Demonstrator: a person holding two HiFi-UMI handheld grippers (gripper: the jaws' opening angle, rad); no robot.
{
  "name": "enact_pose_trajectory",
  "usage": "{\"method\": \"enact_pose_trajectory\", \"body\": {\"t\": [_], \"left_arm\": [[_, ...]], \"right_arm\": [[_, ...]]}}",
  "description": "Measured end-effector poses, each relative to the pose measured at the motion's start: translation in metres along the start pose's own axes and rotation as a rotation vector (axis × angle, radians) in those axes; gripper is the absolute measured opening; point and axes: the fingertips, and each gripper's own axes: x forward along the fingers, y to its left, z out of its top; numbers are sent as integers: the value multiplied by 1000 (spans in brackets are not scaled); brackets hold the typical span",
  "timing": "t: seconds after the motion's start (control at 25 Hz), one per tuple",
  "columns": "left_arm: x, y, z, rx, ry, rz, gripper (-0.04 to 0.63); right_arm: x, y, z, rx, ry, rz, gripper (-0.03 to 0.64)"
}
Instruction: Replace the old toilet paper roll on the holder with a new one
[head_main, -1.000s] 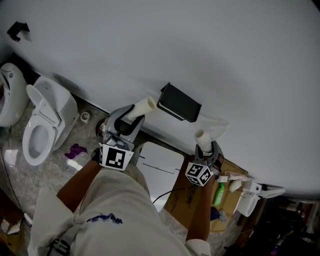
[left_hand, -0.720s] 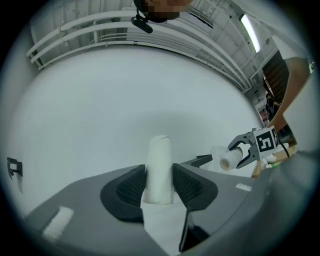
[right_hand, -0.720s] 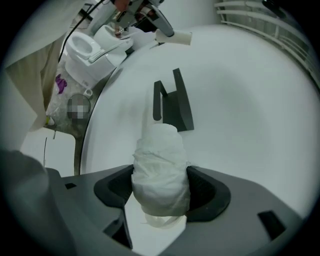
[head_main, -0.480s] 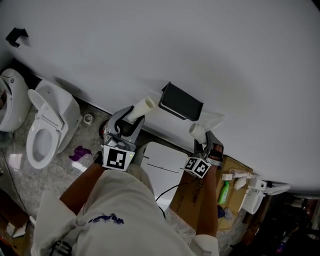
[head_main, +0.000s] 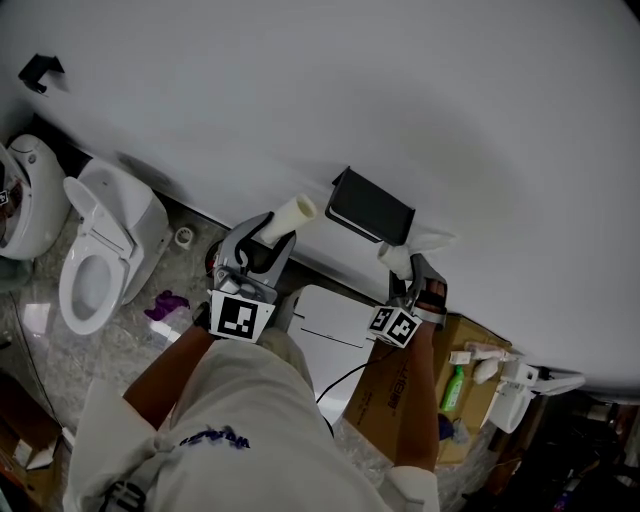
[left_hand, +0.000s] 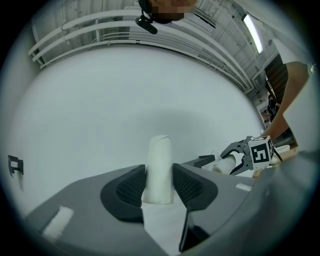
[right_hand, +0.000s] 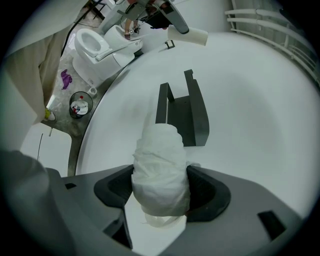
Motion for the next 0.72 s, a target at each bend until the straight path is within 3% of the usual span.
{"method": "enact_pose_trajectory", "body": {"t": [0.72], "left_arm": [[1, -9, -7, -28, 11, -18, 175]], "right_arm": [[11, 0, 12, -16, -11, -6, 310]]}}
